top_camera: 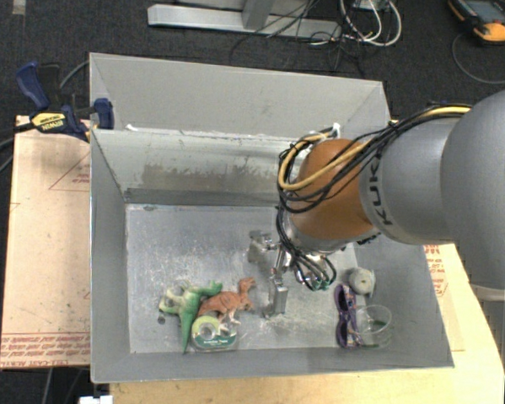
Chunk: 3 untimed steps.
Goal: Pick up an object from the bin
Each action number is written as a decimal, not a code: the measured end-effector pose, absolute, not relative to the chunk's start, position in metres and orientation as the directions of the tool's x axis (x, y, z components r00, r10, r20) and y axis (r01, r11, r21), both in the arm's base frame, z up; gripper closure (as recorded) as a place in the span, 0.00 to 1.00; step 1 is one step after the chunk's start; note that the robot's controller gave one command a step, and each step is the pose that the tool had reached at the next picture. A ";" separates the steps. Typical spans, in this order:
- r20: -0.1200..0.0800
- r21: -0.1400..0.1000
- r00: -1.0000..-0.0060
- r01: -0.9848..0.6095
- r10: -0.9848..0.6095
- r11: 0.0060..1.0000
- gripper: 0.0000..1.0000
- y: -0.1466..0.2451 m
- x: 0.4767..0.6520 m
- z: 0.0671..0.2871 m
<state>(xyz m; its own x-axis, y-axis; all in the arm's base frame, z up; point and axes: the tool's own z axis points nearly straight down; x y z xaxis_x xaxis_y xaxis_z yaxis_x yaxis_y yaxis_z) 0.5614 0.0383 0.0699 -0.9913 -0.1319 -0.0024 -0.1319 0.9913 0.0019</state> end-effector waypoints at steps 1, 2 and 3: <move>-0.004 0.002 -0.950 -0.311 -0.311 0.950 0.00 0.062 0.527 0.072; -0.004 0.003 -0.980 -0.199 -0.199 0.980 1.00 0.073 0.530 0.070; -0.004 0.003 -0.980 -0.200 -0.200 0.980 1.00 0.073 0.530 0.070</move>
Offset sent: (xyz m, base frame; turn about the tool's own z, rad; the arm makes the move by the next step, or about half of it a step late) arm -0.0323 0.0336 0.0001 -0.0670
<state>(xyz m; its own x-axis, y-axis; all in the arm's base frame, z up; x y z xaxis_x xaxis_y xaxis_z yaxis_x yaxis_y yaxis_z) 0.5296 0.0727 0.0702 -0.9799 -0.1996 -0.0040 -0.1996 0.9799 0.0027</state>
